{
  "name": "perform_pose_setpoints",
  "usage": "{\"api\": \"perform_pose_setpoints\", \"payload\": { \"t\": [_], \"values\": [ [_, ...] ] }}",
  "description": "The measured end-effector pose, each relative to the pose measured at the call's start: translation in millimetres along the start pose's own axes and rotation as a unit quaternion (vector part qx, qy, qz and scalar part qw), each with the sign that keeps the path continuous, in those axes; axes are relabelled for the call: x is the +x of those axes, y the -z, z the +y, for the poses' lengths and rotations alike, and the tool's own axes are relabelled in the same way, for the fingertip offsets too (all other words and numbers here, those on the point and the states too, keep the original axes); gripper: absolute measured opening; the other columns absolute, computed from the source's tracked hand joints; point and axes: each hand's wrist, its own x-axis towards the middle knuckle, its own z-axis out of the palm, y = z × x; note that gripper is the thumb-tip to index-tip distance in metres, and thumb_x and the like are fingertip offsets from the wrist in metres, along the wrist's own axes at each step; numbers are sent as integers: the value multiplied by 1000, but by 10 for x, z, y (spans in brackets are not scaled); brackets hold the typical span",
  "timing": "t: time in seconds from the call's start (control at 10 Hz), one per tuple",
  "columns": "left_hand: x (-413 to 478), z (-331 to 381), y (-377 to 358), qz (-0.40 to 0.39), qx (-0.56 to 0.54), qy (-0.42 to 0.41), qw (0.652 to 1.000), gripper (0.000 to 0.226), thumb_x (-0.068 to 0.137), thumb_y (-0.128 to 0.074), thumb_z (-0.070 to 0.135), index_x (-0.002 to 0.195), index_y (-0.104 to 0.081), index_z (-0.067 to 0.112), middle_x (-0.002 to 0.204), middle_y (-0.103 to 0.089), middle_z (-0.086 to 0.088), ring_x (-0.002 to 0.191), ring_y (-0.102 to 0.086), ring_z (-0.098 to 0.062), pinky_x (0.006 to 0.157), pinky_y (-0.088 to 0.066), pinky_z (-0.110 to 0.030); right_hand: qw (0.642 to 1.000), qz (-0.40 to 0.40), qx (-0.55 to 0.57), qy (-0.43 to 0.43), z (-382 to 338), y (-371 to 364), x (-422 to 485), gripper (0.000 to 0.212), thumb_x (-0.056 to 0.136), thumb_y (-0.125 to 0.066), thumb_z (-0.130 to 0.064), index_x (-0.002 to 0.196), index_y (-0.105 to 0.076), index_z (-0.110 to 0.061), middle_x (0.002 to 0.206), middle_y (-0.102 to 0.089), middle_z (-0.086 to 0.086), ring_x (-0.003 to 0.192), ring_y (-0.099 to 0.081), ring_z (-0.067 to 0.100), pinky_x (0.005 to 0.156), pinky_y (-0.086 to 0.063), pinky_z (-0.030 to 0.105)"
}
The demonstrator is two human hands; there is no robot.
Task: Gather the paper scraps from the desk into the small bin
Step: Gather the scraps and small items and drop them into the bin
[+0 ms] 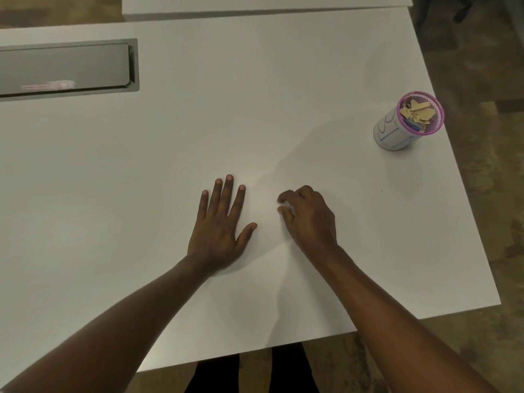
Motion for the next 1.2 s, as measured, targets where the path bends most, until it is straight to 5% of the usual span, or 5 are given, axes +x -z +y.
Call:
{"api": "perform_pose_setpoints", "payload": {
  "t": [0.2, 0.4, 0.9, 1.0, 1.2],
  "values": [
    [1, 12, 4, 1, 1, -2, 1000, 76, 102, -27, 59, 162, -3, 19, 170, 7, -8, 157, 5, -28, 126, -10, -54, 997, -34, -67, 34, -19, 23, 56, 4, 92, -61, -17, 92, -65, -17, 88, -55, 3, 75, -52, 24, 55, -42, 30],
    [3, 11, 3, 1, 6, -2, 1000, 76, 102, -27, 59, 162, -4, 18, 170, 6, -8, 157, 5, -29, 126, -11, -54, 974, -139, -162, 75, -87, 87, 202, 16, 100, -43, -20, 107, -56, -14, 103, -55, 5, 89, -54, 27, 62, -35, 33],
    [-3, 0, -4, -2, 5, -3, 1000, 76, 102, -26, 59, 162, -4, 18, 170, 6, -9, 157, 5, -29, 126, -7, -53, 961, -188, -172, 107, -105, 128, 395, 12, 84, -51, -16, 95, -54, -12, 93, -54, 4, 76, -43, 24, 62, -29, 32],
    [-4, 0, -8, -3, 6, -3, 1000, 76, 102, -26, 60, 162, -4, 18, 170, 6, -8, 157, 5, -29, 126, -7, -53, 966, -173, -158, 107, -98, 98, 379, 9, 81, -51, -15, 89, -54, -11, 86, -53, 3, 78, -53, 27, 59, -32, 32],
    [1, -5, -15, -8, 4, -1, 1000, 77, 101, -26, 60, 162, -4, 19, 170, 6, -8, 157, 5, -29, 126, -7, -53, 993, -99, 59, -26, 71, 119, 314, 9, 76, -63, -19, 75, -54, -18, 75, -60, -4, 69, -55, 17, 63, -45, 29]
  ]
}}
